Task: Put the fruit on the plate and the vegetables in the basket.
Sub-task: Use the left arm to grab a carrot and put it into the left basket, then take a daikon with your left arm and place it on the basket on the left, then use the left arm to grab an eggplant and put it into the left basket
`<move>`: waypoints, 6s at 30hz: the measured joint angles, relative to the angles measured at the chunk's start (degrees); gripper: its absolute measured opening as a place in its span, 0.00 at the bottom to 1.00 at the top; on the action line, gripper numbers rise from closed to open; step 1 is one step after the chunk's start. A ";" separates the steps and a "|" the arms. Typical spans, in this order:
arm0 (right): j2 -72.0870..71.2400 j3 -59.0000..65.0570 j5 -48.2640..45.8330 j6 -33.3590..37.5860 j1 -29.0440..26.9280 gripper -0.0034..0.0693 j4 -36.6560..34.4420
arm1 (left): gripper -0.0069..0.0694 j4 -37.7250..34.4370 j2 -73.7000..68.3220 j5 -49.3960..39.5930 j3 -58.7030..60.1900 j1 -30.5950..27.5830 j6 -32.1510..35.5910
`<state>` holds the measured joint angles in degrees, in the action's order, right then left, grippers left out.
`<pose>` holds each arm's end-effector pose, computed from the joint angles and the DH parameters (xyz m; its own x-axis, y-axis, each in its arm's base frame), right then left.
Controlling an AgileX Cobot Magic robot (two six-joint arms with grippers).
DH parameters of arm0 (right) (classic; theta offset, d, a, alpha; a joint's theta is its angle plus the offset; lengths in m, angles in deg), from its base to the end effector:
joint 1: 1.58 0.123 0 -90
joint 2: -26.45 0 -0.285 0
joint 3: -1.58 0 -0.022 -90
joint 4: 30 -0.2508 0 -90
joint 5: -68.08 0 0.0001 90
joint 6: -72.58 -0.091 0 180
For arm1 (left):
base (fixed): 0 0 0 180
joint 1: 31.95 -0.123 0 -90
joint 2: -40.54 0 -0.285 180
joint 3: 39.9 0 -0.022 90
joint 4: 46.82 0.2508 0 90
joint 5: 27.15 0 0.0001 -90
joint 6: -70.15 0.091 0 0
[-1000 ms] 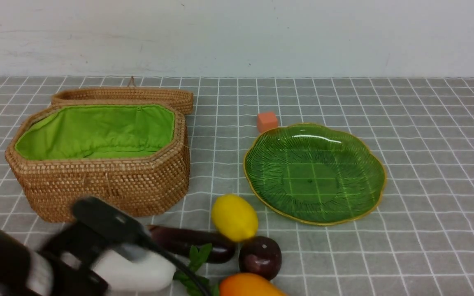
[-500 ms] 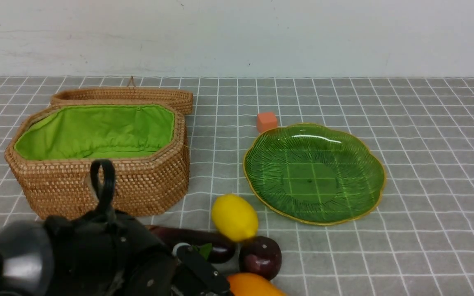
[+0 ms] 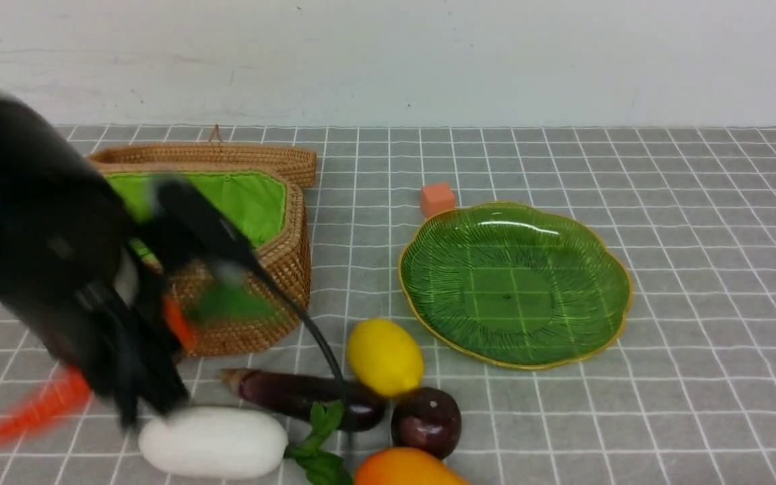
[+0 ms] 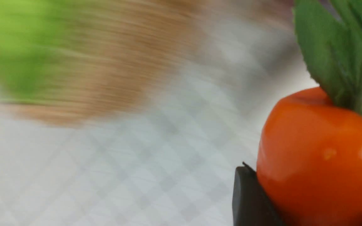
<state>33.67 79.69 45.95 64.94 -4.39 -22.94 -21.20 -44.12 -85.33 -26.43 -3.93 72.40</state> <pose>0.0519 -0.0068 0.1740 -0.2953 0.0336 -0.9548 0.0988 0.9951 0.0045 0.2474 -0.0937 0.3172 -0.6755 0.6576 -0.3334 0.5045 0.7420 0.4415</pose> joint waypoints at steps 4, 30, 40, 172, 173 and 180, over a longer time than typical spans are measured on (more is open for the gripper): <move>0.00 0.00 0.00 0.00 0.00 0.38 0.00 | 0.51 9.22 -1.16 12.48 -2.52 -7.23 1.71; 0.00 0.00 0.00 0.00 0.00 0.38 0.00 | 0.89 12.06 -8.10 8.01 -0.08 0.85 -8.11; 0.00 0.00 0.00 0.00 0.00 0.38 0.00 | 0.80 -11.91 -5.61 14.98 13.74 3.22 28.23; 0.00 0.00 0.00 0.00 0.00 0.38 0.00 | 0.60 -22.86 -14.30 61.56 7.33 -18.18 45.36; 0.00 0.00 0.00 0.00 0.00 0.38 0.00 | 0.60 -22.99 -14.81 62.54 7.33 -18.18 43.68; 0.00 0.00 0.00 0.00 0.00 0.38 0.00 | 0.70 -23.49 -14.97 63.49 7.33 -18.18 39.92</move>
<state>33.67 79.69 45.95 64.94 -4.39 -22.94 -44.69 -59.09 -21.84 -19.10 -22.11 112.32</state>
